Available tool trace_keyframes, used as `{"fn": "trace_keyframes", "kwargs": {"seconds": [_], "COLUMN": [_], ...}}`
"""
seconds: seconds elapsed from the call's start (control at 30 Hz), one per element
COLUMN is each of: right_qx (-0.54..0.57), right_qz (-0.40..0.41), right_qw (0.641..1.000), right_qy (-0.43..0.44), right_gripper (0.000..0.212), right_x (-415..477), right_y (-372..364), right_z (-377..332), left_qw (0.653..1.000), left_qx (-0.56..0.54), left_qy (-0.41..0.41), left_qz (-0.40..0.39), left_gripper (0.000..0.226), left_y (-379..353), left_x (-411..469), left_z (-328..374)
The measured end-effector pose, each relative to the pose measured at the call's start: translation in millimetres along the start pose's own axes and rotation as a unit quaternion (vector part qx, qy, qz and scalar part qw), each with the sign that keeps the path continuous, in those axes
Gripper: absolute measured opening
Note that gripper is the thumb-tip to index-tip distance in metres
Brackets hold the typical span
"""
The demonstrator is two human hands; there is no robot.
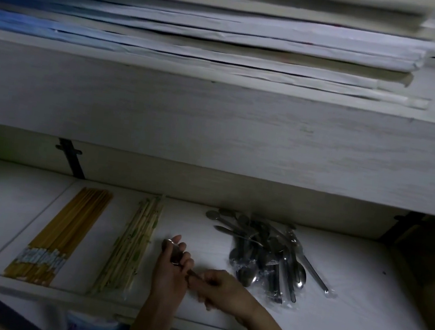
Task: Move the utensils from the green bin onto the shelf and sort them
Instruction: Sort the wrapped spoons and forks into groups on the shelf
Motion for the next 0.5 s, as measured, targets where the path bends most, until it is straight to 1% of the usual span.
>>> {"fn": "trace_keyframes", "kwargs": {"seconds": [0.03,0.07,0.1,0.17,0.2,0.23,0.3,0.33,0.43,0.5], "right_qx": [-0.027,-0.081,-0.162,-0.342,-0.407,-0.448,-0.477,-0.477,-0.439,-0.361], "right_qz": [0.027,0.075,0.133,0.22,0.248,0.266,0.286,0.295,0.324,0.371], "right_qw": [0.999,0.993,0.977,0.913,0.878,0.853,0.831,0.828,0.838,0.854], "right_qy": [0.01,0.028,0.046,0.042,0.03,0.023,0.01,0.009,0.014,0.046], "right_gripper": [0.034,0.036,0.038,0.034,0.033,0.032,0.032,0.032,0.032,0.029], "right_x": [0,1,4,11,17,22,28,28,23,13], "right_y": [8,18,30,47,55,62,76,82,99,111], "right_z": [-4,-10,-15,-19,-16,-12,-2,2,14,18], "left_qw": [1.0,1.0,1.0,0.999,0.999,0.999,0.999,0.999,0.999,0.999], "left_qx": [-0.009,-0.019,-0.025,-0.026,-0.026,-0.026,-0.024,-0.023,-0.023,-0.019], "left_qy": [-0.006,-0.012,-0.017,-0.026,-0.029,-0.031,-0.034,-0.036,-0.042,-0.043], "left_qz": [-0.002,-0.003,-0.003,-0.004,-0.004,-0.005,-0.007,-0.008,-0.009,-0.007], "left_gripper": [0.028,0.028,0.028,0.027,0.026,0.027,0.028,0.028,0.028,0.028], "left_y": [1,2,3,6,7,8,11,11,13,13], "left_x": [1,2,2,3,3,2,3,4,7,8], "left_z": [2,5,7,11,12,12,13,13,16,17]}}
Point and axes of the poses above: each hand's wrist, its own x-axis towards the middle knuckle, its own y-axis out of the back of the hand, z = x × y, the point moved 7 cm from there along x, towards the middle knuckle, and after that the axes turned 15 degrees about -y, right-handed, at the moved point
